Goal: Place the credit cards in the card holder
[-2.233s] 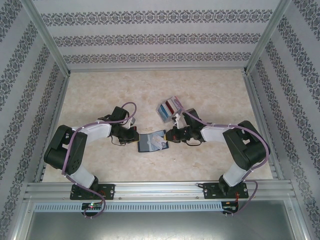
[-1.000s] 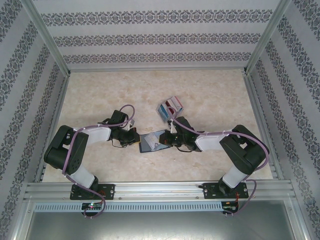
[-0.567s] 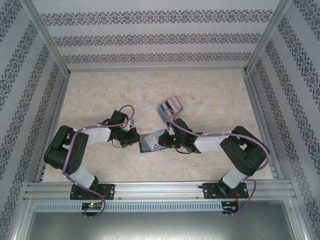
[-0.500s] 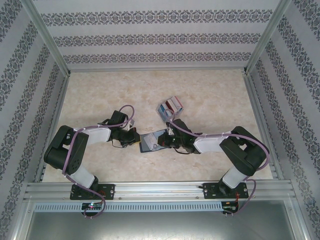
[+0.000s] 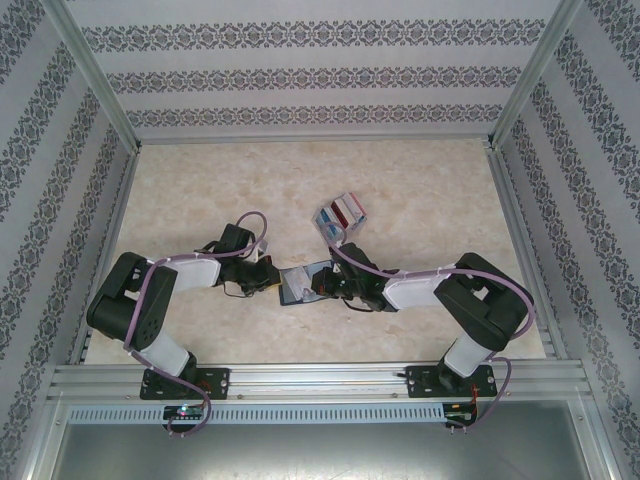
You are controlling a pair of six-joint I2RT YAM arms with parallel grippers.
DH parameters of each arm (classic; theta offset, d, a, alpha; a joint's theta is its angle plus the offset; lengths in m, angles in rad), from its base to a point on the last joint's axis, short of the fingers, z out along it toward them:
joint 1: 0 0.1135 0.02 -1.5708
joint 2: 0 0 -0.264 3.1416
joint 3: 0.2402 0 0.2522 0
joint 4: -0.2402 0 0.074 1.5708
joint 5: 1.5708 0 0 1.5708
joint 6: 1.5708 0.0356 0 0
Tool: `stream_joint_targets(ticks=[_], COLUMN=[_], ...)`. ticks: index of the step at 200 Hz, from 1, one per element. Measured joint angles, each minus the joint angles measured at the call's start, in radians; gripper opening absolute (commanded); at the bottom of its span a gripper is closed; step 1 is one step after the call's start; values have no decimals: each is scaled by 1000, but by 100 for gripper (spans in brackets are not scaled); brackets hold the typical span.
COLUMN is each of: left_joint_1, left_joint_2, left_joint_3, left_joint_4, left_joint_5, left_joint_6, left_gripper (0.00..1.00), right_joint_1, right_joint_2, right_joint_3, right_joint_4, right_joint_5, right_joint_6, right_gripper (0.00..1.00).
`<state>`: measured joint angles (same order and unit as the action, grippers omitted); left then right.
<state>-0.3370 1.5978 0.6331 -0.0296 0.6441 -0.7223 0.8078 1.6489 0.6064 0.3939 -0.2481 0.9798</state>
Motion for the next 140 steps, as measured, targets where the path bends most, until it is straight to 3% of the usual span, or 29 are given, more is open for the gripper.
stream_joint_targets(ticks=[35,68,101,140], left_joint_1=[1,5,5,5], left_joint_2=[-5,-13,-13,-13], left_joint_3=[-10,-22,-21,-21], left_joint_4=[13,24,22,14], left_joint_5=[1,11,22,29], left_joint_6=[-37,-76,-83,-75], left_gripper=[0,13,13,2], right_joint_1=[9,18,22,21], right_joint_2=[39,41,18,0], right_joint_3=[25,55,64,64], right_joint_4=[-8,-53,-99,-128], right_joint_5=[-22,-29,-31,-29], right_joint_6=[17,5,-18,-29], right_gripper=[15,18,19,4])
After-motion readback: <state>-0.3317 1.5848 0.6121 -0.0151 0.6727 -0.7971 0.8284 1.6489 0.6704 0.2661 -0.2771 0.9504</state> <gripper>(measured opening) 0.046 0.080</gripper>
